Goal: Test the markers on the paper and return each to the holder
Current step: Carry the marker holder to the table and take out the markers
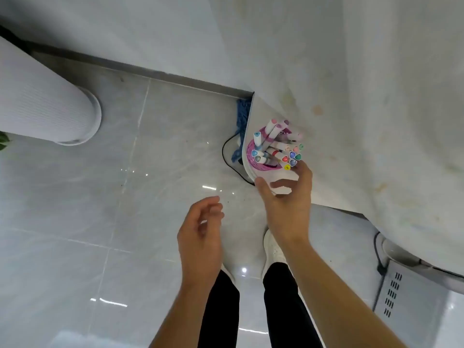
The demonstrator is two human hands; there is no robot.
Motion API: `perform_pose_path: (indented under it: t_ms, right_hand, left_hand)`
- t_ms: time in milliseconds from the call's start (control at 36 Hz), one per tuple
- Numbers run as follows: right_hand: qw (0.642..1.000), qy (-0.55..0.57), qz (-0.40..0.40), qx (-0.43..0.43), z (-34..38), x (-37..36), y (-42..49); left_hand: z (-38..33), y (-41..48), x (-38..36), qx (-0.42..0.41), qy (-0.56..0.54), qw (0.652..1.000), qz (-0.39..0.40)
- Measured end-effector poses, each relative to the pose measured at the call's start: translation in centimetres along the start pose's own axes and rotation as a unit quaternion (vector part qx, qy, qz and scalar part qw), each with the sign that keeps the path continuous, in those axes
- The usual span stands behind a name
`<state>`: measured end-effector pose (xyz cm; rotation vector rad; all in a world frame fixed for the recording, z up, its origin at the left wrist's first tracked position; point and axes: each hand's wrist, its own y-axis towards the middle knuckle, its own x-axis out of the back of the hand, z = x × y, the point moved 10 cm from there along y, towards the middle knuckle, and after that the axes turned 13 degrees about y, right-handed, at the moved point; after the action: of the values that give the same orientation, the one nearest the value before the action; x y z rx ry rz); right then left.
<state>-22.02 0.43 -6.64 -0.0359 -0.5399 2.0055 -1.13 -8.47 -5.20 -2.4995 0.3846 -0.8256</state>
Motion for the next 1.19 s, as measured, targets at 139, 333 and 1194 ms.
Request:
perform_pose_path:
  t_ms: [139,333,1194]
  right_hand:
    - [0.999,0.03,-0.021,0.012,0.0,-0.7,1.4]
    - [0.998,0.043,0.011,0.037,0.9,-1.8,4.0]
    - [0.968,-0.054,0.243,0.028,9.7,2.4,-8.8]
  left_hand:
    - [0.2,1.2,-0.5,-0.009,-0.002,1.0,-0.011]
    - [1.6,2.0,-0.9,0.011,-0.002,1.0,-0.01]
    - [-0.4,-13.0,14.7,0.149,-0.128,0.97,-0.142]
